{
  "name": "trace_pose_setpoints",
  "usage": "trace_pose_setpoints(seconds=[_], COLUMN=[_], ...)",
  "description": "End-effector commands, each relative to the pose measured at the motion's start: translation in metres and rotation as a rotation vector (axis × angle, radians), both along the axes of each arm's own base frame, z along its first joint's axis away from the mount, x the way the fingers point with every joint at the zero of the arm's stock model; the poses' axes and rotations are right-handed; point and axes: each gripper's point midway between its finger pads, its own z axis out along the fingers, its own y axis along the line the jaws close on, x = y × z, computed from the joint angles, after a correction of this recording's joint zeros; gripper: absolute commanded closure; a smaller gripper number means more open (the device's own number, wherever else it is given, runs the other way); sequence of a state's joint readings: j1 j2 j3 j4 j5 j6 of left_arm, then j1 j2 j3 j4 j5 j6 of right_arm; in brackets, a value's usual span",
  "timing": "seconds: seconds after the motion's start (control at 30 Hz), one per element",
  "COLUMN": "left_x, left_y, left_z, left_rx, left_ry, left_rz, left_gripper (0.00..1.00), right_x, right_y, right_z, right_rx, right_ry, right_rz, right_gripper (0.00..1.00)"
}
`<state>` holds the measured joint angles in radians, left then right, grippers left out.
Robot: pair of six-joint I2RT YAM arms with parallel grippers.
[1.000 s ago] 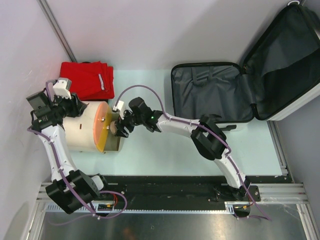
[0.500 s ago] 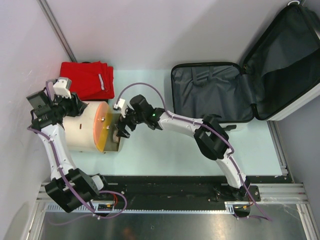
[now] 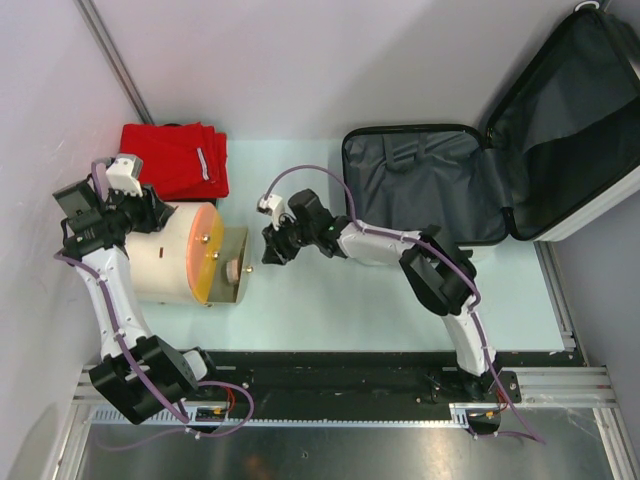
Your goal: Open, take out, and arrange the luggage
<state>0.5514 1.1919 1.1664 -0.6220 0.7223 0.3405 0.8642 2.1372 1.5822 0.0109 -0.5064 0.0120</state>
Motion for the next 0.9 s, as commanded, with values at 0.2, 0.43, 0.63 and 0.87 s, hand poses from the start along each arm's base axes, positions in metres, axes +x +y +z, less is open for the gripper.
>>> trace_pose_setpoints(seconds=[0.2,0.43,0.63,0.87], left_x=[-0.071,-0.073,-0.073,-0.072], left_y=[-0.024,-0.025,-0.024,-0.024], left_z=[-0.093,-0.097,-0.1,-0.102], left_rx=[-0.2,-0.204,-0.201,-0.209], left_ry=[0.472,0.486,0.492,0.499], left_rz=[0.087,0.085,0.083,0.085], left_gripper=[0.57,0.57,0.57,0.57], right_x=[-0.035,-0.015,-0.006,0.007], right_y=[0.078,0.114,0.124,0.142], right_z=[0.025,0.029,0.033,0.038], right_rx=[0.169,0.258,0.324,0.414], right_ry=[-0.006,-0.021,-0.043,-0.105], right_rz=[0.093,0.033,0.011,-0.046], right_gripper=[0.61,0.6,0.58,0.53])
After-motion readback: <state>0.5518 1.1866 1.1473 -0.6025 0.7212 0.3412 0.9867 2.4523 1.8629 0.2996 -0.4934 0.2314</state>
